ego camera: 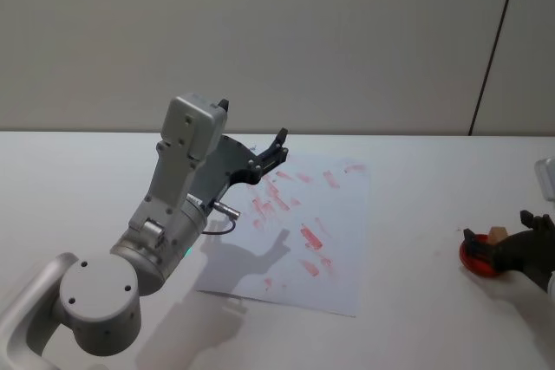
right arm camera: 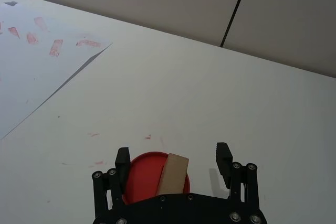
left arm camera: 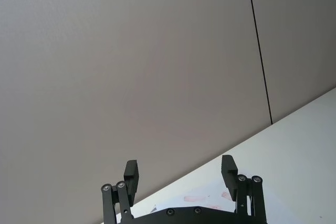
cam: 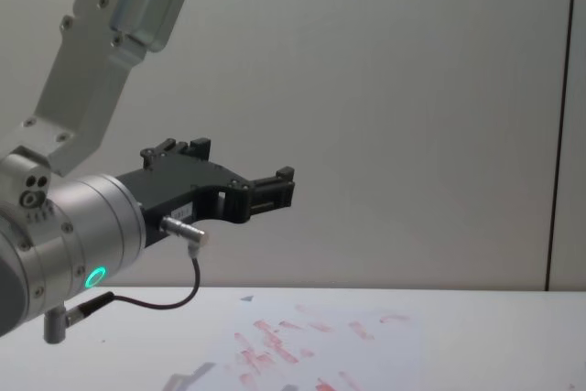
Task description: Use the one hand to pick up the stamp and affix it onto the A4 paper.
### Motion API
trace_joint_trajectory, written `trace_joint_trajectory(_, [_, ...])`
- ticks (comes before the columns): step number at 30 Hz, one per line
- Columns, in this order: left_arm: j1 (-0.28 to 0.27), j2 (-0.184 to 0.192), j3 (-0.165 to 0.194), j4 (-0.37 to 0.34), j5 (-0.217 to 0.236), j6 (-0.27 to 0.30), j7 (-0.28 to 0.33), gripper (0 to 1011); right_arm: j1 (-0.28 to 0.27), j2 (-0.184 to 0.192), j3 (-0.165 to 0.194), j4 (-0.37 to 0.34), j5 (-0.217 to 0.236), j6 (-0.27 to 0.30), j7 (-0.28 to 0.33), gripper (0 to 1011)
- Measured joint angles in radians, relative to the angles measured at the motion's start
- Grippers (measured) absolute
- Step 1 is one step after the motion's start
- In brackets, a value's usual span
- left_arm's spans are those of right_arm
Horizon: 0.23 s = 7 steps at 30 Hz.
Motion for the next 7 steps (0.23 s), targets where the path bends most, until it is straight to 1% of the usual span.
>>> trace_joint_trajectory(1, [0.000,0.000,0.000,0.000,0.000,0.000,0.000,1003,0.000,0.000,0.000,0.000,0.000,0.000,0.000,1001])
trace_joint_trajectory(7, [0.000,0.000,0.000,0.000,0.000,0.000,0.000,1003,0.000,0.000,0.000,0.001,-0.001,0.000,0.001,1001])
